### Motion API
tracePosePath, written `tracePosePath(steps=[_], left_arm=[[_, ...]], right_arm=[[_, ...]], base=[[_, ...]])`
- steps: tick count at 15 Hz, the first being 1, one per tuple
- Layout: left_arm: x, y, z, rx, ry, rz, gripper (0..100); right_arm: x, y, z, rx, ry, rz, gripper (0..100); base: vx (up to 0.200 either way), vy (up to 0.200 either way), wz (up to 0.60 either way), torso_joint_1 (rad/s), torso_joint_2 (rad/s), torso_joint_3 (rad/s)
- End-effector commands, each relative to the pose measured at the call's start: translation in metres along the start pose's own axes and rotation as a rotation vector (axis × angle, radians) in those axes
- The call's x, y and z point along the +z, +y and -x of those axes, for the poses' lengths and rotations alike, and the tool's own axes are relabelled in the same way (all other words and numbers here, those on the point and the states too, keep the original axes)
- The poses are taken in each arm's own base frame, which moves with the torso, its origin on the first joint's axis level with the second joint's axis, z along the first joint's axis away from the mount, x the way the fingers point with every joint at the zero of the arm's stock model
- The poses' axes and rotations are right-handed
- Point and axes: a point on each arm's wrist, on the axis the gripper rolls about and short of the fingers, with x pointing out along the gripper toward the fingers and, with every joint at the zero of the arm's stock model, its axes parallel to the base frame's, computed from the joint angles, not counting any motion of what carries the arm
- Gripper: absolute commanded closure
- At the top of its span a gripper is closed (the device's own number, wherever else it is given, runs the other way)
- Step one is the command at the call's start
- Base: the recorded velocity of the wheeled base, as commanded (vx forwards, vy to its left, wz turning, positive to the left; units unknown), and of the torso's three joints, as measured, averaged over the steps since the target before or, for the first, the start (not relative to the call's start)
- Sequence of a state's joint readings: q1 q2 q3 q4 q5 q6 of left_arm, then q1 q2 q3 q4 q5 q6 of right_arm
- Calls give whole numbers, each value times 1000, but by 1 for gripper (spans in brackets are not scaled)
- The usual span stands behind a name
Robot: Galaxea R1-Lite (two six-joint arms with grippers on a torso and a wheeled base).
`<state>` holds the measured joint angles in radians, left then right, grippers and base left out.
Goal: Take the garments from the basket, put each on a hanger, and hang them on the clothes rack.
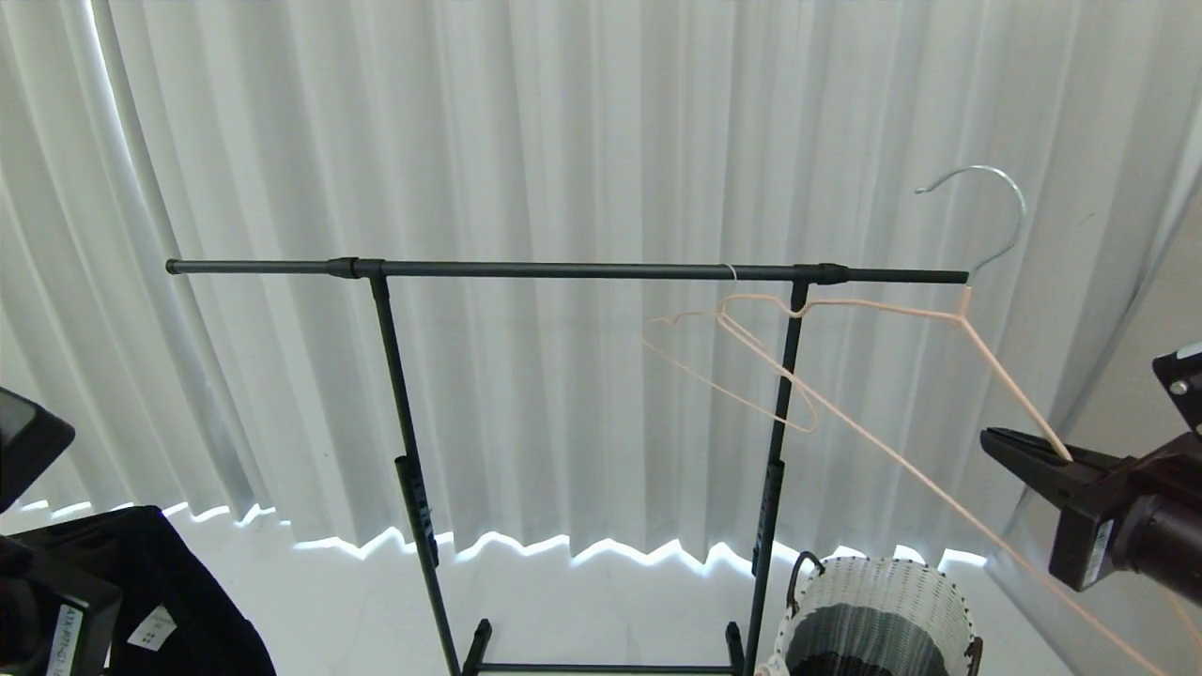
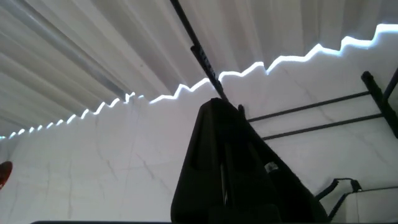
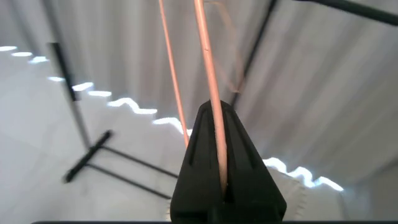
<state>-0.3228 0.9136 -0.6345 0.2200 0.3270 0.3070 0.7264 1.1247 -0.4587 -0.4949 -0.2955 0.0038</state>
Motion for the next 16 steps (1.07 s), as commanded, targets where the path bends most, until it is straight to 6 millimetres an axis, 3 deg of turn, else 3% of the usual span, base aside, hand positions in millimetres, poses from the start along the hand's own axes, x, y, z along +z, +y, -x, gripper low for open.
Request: tracePosePath(steps=[1, 2, 8, 11, 13, 16], left_arm=[[15, 0, -13, -7, 26, -7, 100], [19, 0, -17, -5, 33, -3, 100], [89, -11, -79, -30, 75, 221, 100], [112, -28, -111, 62, 106, 354, 100], [121, -41, -121, 84, 106, 375, 100], [124, -52, -120, 55, 100, 375, 100]], right_arm=[[-6, 21, -1, 130, 39, -13, 100], [-8, 24, -2, 143, 47, -10, 100], [-20, 77, -5, 421, 170, -102, 100], [-11, 101, -23, 519, 169, -127, 100], [-8, 113, -34, 544, 175, -149, 100], [-4, 118, -44, 539, 177, -170, 100]], base=[[0, 0, 0, 0, 0, 0], [0, 0, 0, 0, 0, 0], [0, 0, 0, 0, 0, 0], [0, 0, 0, 0, 0, 0], [0, 0, 0, 0, 0, 0], [0, 0, 0, 0, 0, 0]])
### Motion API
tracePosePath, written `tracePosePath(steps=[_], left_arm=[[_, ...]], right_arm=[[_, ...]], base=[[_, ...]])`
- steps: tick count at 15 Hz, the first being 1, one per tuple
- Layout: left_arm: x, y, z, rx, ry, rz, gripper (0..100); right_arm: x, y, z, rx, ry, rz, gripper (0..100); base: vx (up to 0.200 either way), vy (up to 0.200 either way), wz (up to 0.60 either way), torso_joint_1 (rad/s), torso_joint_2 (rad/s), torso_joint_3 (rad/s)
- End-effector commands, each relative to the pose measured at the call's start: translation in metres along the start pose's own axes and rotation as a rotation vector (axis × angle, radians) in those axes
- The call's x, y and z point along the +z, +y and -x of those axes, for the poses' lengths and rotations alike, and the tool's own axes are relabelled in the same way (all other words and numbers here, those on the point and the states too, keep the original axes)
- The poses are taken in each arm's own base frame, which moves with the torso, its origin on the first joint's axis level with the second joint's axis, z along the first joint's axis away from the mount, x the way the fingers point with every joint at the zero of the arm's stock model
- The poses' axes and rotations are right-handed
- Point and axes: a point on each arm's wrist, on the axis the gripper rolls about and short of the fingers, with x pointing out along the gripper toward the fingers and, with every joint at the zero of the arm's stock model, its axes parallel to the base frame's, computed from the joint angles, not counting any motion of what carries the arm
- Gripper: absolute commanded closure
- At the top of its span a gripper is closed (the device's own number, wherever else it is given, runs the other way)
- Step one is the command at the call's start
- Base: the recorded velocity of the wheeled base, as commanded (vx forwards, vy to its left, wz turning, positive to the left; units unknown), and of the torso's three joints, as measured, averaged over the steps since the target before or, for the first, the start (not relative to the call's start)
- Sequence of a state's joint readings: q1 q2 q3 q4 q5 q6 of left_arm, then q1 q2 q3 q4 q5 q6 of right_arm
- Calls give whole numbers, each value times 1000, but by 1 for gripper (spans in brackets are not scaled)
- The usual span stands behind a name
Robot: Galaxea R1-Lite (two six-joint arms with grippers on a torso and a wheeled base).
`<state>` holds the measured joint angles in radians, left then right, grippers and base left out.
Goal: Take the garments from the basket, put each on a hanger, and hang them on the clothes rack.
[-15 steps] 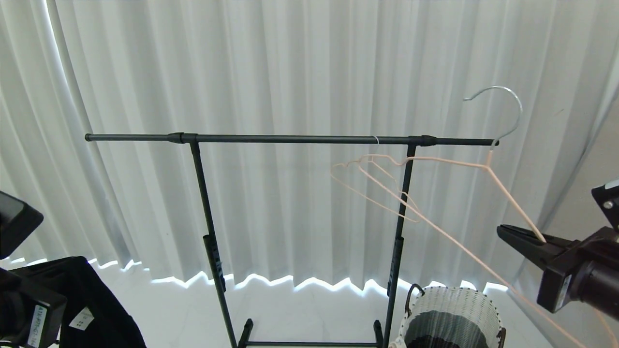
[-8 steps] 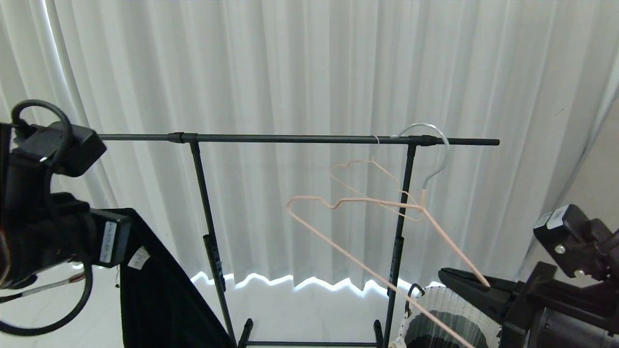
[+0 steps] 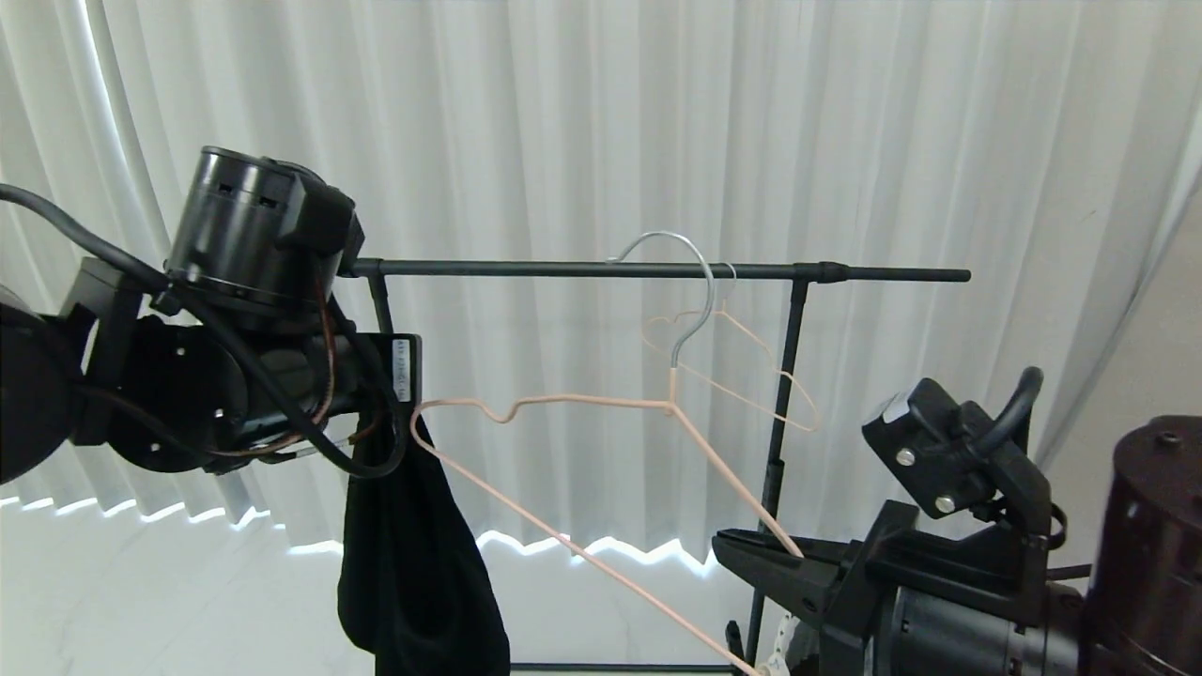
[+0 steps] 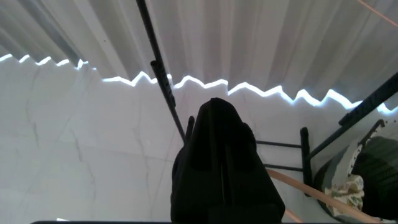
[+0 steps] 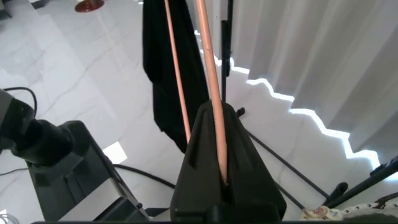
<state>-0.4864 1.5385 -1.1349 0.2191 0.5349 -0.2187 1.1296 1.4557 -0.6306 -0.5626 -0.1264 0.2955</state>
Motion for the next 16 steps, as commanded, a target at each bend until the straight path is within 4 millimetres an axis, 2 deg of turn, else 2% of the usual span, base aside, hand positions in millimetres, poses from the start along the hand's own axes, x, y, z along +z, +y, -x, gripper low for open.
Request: tracePosePath(steps=[1, 4, 9, 16], left_arm=[[-3, -9, -8, -6, 21, -21, 100], [-3, -9, -8, -3, 21, -19, 100], [0, -9, -24, 97, -14, 2, 100], [1, -9, -23, 97, -18, 5, 100]], right_arm=[[-2, -2, -11, -11, 22, -1, 100], [-1, -4, -10, -2, 21, -4, 100], [6, -2, 0, 67, 0, -7, 100], [4, -2, -1, 67, 8, -7, 100]], base=[[0, 0, 0, 0, 0, 0], [0, 0, 0, 0, 0, 0], [0, 0, 0, 0, 0, 0], [0, 0, 0, 0, 0, 0]])
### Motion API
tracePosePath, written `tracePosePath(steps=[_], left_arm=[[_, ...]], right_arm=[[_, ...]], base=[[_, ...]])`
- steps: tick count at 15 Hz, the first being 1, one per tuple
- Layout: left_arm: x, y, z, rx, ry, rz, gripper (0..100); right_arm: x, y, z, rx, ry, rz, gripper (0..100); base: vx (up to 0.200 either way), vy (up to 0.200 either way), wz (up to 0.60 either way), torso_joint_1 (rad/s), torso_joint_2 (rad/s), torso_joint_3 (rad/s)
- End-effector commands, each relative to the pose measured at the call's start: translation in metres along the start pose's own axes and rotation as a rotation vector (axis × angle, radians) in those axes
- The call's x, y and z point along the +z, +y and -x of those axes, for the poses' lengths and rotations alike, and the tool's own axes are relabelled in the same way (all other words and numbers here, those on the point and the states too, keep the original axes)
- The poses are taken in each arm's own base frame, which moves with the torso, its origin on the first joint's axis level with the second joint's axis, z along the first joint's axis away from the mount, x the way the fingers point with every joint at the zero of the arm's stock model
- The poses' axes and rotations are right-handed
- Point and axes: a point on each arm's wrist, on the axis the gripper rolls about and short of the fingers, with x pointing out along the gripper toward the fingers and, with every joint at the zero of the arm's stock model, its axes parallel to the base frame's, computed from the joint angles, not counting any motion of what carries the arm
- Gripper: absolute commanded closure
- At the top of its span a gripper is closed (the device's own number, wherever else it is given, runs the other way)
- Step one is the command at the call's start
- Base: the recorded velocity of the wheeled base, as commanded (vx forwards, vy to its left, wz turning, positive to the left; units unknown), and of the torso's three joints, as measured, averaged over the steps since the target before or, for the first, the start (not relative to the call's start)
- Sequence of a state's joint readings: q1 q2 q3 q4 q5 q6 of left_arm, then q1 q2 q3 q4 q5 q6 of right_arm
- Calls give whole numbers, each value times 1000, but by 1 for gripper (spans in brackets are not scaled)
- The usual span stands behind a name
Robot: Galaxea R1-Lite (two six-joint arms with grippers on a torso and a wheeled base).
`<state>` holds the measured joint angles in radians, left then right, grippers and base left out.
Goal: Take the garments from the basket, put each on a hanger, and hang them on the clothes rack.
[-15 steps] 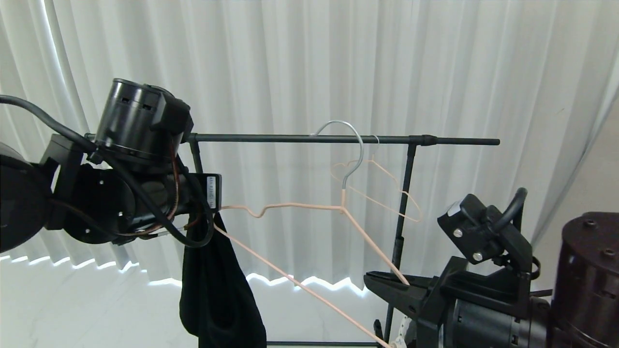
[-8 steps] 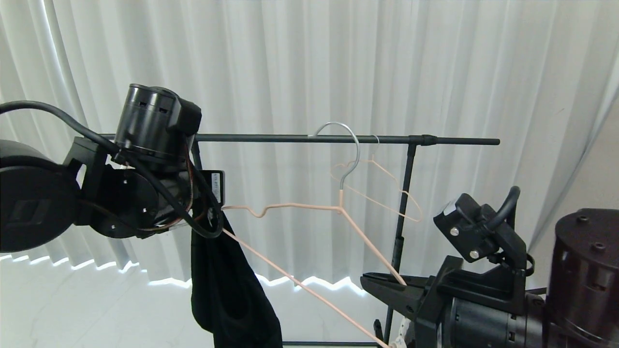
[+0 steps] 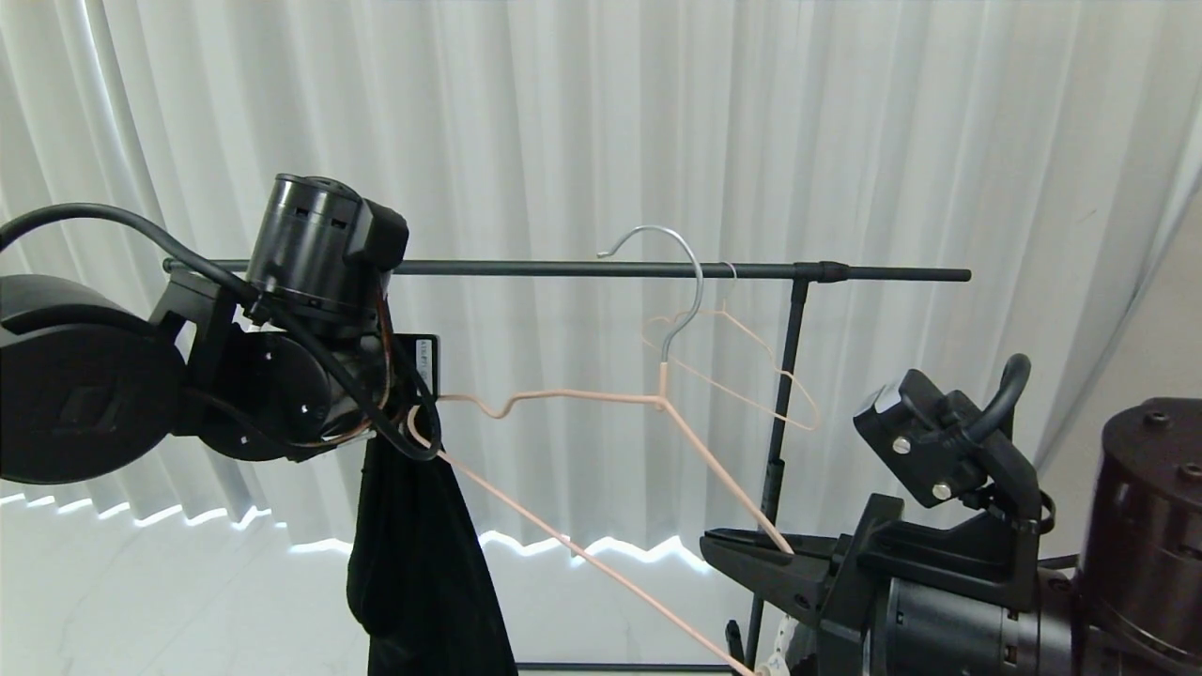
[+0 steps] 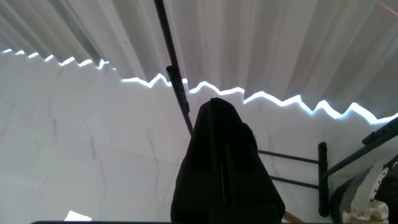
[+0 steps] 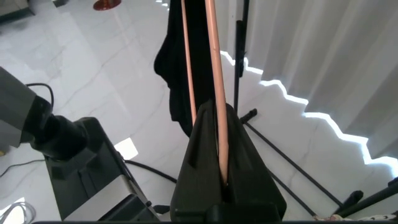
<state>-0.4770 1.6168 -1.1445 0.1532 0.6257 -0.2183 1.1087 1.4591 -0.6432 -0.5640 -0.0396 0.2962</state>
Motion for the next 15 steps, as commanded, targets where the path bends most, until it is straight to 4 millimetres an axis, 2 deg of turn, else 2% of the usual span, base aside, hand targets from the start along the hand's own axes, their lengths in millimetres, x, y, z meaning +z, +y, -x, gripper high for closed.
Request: tracePosePath(steps=[1, 6, 11, 13, 15], left_arm=[[1, 0, 1, -1, -7, 6, 100], [6, 2, 9, -32, -32, 21, 100], [5, 0, 13, -53, -37, 17, 100], [6, 0, 13, -51, -37, 18, 100], [6, 2, 12, -45, -37, 20, 100]], right_arm=[[0, 0, 1, 2, 0, 0, 100], [0, -12, -6, -14, 16, -5, 100], [16, -13, -21, -23, -23, -10, 100], [16, -13, -21, -14, -22, -10, 100], [15, -12, -13, 12, -21, -9, 100]], base=[[0, 0, 0, 0, 0, 0], [0, 0, 0, 0, 0, 0], [0, 0, 0, 0, 0, 0], [0, 0, 0, 0, 0, 0], [0, 0, 0, 0, 0, 0]])
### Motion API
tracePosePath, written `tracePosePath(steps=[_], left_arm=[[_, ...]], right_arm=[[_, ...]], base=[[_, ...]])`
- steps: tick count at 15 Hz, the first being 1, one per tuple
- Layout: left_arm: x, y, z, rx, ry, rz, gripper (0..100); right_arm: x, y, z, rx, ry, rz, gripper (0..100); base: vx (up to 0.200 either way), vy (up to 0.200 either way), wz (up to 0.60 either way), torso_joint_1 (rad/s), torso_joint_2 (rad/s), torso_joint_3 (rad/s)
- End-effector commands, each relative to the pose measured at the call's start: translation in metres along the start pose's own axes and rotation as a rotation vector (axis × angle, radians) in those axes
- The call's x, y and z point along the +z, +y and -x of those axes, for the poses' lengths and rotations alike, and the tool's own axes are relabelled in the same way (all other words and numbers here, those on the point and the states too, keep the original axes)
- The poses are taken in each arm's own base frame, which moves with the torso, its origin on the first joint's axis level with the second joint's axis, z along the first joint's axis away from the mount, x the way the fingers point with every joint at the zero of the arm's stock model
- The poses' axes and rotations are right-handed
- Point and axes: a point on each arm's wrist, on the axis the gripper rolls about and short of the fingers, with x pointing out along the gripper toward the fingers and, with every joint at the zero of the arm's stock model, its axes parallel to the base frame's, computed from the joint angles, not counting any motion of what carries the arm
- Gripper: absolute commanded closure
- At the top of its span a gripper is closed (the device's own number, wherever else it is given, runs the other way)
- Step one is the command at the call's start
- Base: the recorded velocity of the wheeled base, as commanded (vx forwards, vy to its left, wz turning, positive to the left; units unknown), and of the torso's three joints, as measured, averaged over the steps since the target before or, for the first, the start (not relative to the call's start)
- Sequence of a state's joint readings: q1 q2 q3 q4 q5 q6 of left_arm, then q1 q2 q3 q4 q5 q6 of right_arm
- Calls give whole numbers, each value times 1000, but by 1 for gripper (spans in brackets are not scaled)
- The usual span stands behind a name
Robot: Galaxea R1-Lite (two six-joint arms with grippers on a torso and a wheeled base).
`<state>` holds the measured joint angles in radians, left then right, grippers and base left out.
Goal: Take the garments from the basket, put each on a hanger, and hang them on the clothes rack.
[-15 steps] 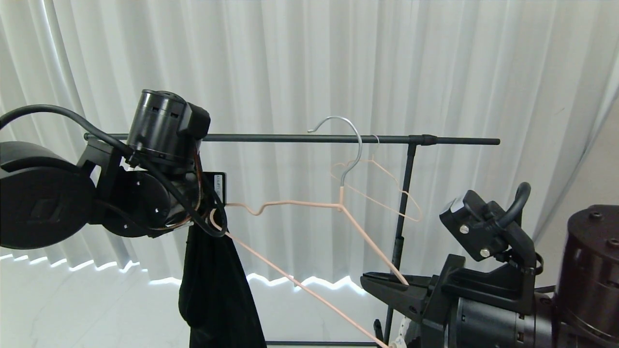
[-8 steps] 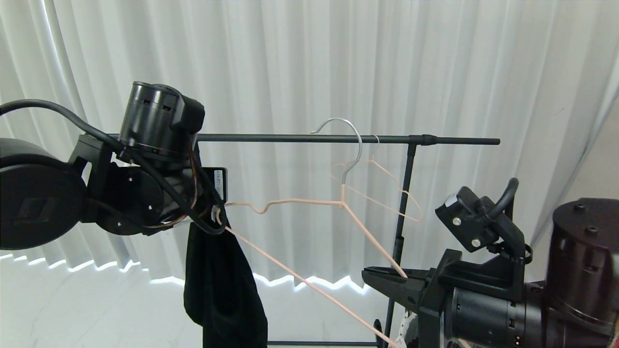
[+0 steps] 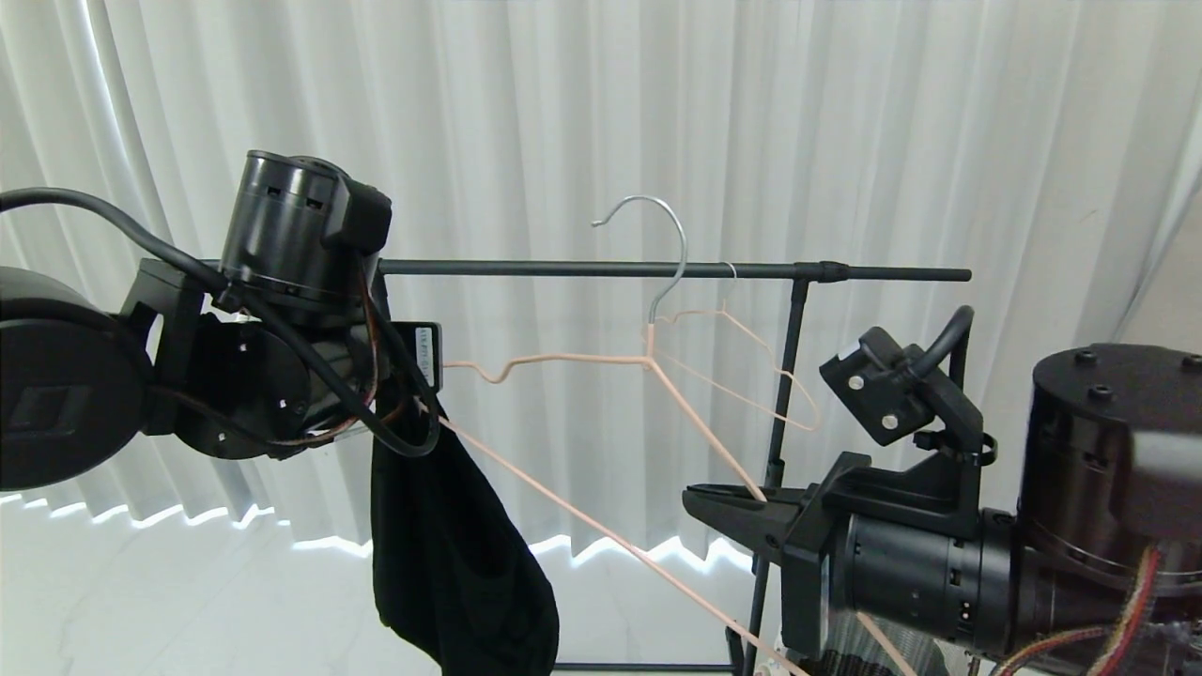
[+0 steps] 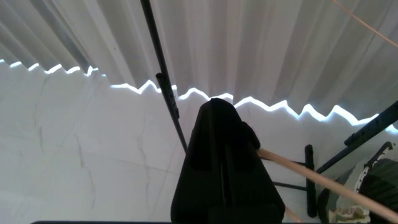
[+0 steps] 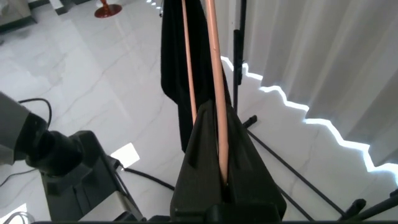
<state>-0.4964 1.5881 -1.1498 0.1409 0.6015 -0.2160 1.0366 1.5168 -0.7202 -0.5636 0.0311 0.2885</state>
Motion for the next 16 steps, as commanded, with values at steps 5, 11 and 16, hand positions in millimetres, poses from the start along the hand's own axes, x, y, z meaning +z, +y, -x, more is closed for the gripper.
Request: tracePosePath(steps=[5, 11, 16], left_arm=[[0, 1, 0, 5, 0, 3, 100], [1, 1, 0, 3, -2, 4, 100], [2, 1, 1, 1, -6, 8, 100]], right_arm=[[1, 1, 7, 25, -5, -1, 100], [3, 5, 10, 88, 1, 3, 100], [-2, 4, 5, 86, 21, 5, 100]], base=[[0, 0, 0, 0, 0, 0], [0, 0, 0, 0, 0, 0], [0, 0, 0, 0, 0, 0]])
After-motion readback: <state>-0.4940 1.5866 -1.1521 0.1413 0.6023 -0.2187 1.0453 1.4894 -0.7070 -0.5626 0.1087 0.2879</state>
